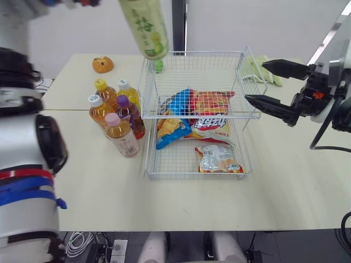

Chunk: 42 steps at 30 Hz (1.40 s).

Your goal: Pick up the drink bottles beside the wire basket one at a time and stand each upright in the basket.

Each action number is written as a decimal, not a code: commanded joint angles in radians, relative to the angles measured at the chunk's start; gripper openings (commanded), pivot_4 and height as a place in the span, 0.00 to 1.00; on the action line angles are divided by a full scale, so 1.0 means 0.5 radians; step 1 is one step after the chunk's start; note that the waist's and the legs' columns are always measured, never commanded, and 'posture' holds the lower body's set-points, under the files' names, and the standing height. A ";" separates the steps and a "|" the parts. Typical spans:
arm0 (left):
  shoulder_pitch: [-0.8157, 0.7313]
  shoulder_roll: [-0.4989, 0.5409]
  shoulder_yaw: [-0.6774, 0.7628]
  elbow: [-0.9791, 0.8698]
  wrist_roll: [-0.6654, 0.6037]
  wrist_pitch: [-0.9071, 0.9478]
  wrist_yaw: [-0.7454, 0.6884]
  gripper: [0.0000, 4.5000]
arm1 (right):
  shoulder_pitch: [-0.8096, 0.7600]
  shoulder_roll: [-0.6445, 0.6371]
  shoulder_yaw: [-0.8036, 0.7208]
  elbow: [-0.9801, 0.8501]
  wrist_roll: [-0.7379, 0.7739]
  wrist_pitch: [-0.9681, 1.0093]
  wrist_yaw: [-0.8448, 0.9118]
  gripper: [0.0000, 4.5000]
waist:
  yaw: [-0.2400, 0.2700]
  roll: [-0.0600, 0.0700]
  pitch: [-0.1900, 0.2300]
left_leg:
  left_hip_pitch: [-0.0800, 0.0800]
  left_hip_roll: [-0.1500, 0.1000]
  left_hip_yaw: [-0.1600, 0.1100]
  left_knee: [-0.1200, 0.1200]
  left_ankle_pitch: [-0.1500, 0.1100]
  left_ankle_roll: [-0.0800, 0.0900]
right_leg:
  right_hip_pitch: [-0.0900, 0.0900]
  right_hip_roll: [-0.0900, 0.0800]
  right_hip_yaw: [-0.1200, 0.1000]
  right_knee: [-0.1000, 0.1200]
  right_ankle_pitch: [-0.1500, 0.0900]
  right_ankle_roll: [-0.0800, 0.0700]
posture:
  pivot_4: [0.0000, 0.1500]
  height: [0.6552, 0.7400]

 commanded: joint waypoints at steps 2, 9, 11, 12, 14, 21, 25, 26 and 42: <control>-0.168 -0.192 0.054 0.116 0.080 -0.258 0.070 0.30 | -0.003 -0.073 -0.112 -0.109 0.048 0.041 -0.063 1.00 | 0.000 0.000 0.000 | -0.001 0.000 0.000 0.000 0.000 0.000 | 0.000 -0.001 0.000 0.000 0.000 0.000 | 1.00 1.00; -0.264 -0.492 0.019 0.396 0.315 -0.630 0.239 0.30 | 0.030 -0.092 -0.160 -0.166 0.099 0.103 -0.147 1.00 | -0.007 -0.001 0.001 | -0.002 -0.002 0.001 -0.001 0.000 0.000 | -0.003 -0.002 0.000 0.001 0.000 0.000 | 1.00 1.00; -0.299 -0.581 0.029 0.500 0.371 -0.739 0.339 0.30 | 0.053 -0.085 -0.159 -0.183 0.097 0.100 -0.162 1.00 | -0.001 -0.001 0.001 | -0.003 -0.002 0.000 0.000 0.000 0.000 | -0.003 -0.002 -0.001 0.002 0.000 0.000 | 1.00 1.00; -0.303 -0.640 0.025 0.545 0.403 -0.804 0.390 0.30 | 0.062 -0.079 -0.157 -0.182 0.089 0.095 -0.174 1.00 | -0.002 -0.001 0.001 | -0.003 -0.002 0.000 0.000 0.000 0.000 | -0.003 -0.002 -0.001 0.002 0.000 0.000 | 1.00 1.00; -0.310 -0.717 0.026 0.611 0.442 -0.878 0.454 0.30 | 0.073 -0.075 -0.152 -0.176 0.072 0.083 -0.193 1.00 | 0.000 -0.001 0.001 | -0.004 -0.003 0.000 0.001 0.000 0.000 | -0.003 -0.004 -0.001 0.002 0.000 0.001 | 1.00 1.00; -0.336 -0.894 0.099 0.799 0.475 -0.919 0.654 0.30 | 0.126 -0.081 -0.189 -0.140 0.011 0.023 -0.210 1.00 | -0.007 -0.001 0.002 | -0.005 -0.008 0.001 0.001 0.000 0.000 | -0.005 -0.004 -0.001 0.002 0.000 0.001 | 1.00 1.00; -0.351 -0.936 0.127 0.865 0.497 -0.901 0.736 0.30 | 0.144 -0.085 -0.200 -0.153 0.023 0.021 -0.220 1.00 | -0.006 0.000 0.002 | -0.005 -0.008 0.000 0.001 0.000 0.000 | -0.005 -0.004 0.000 0.003 0.000 0.001 | 1.00 1.00; -0.356 -0.945 0.136 0.877 0.496 -0.901 0.750 0.30 | 0.149 -0.086 -0.206 -0.156 0.027 0.022 -0.221 1.00 | -0.006 -0.001 0.002 | -0.005 -0.009 0.001 0.001 0.000 0.000 | -0.005 -0.004 0.000 0.003 0.000 0.001 | 1.00 1.00; -0.396 -1.061 0.138 0.975 0.631 -0.898 0.869 0.30 | 0.205 -0.092 -0.230 -0.186 0.059 0.030 -0.213 1.00 | -0.006 0.000 0.002 | -0.005 -0.011 0.001 0.001 0.000 0.000 | -0.005 -0.004 -0.001 0.003 0.000 0.001 | 1.00 1.00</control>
